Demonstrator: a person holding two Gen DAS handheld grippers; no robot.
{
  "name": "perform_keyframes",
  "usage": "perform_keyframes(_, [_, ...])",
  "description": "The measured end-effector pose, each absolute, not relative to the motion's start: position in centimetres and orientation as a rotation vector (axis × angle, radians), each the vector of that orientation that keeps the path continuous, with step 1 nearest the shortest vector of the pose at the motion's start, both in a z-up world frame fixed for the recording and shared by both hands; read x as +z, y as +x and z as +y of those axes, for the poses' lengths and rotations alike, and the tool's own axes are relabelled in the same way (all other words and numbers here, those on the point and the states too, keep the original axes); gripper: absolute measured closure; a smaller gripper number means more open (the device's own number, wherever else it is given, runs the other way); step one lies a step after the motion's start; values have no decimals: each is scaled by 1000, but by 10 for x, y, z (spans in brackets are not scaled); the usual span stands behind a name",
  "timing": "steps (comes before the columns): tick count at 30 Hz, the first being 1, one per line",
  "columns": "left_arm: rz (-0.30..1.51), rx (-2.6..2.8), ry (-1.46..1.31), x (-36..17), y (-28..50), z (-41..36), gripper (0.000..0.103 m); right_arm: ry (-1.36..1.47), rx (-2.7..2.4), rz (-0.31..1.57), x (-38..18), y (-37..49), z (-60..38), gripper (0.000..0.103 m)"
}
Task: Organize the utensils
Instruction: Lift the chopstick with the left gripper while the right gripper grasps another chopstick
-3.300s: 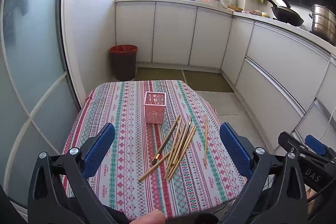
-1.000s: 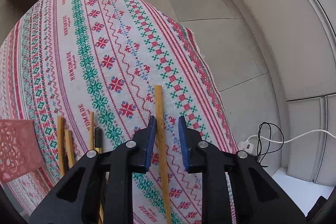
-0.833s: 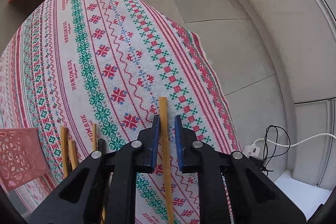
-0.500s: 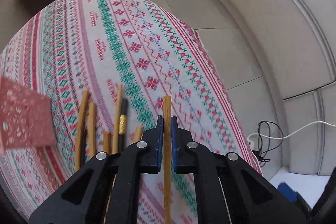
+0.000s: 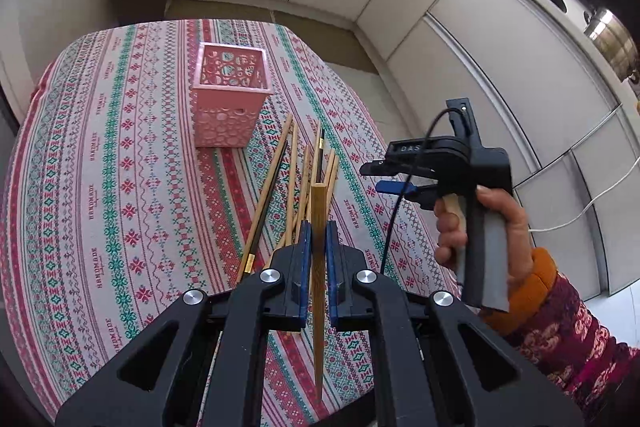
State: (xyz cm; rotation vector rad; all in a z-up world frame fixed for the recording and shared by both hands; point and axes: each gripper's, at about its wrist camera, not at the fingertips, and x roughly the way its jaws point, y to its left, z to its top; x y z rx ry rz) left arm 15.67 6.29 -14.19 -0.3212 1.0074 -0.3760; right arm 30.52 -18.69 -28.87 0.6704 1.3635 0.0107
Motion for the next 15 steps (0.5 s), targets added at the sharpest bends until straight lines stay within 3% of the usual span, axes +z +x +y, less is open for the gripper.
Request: perform_keyframes(15, [933, -400, -430, -130, 148, 107, 97, 496, -147, 1472, -309, 349, -134, 77])
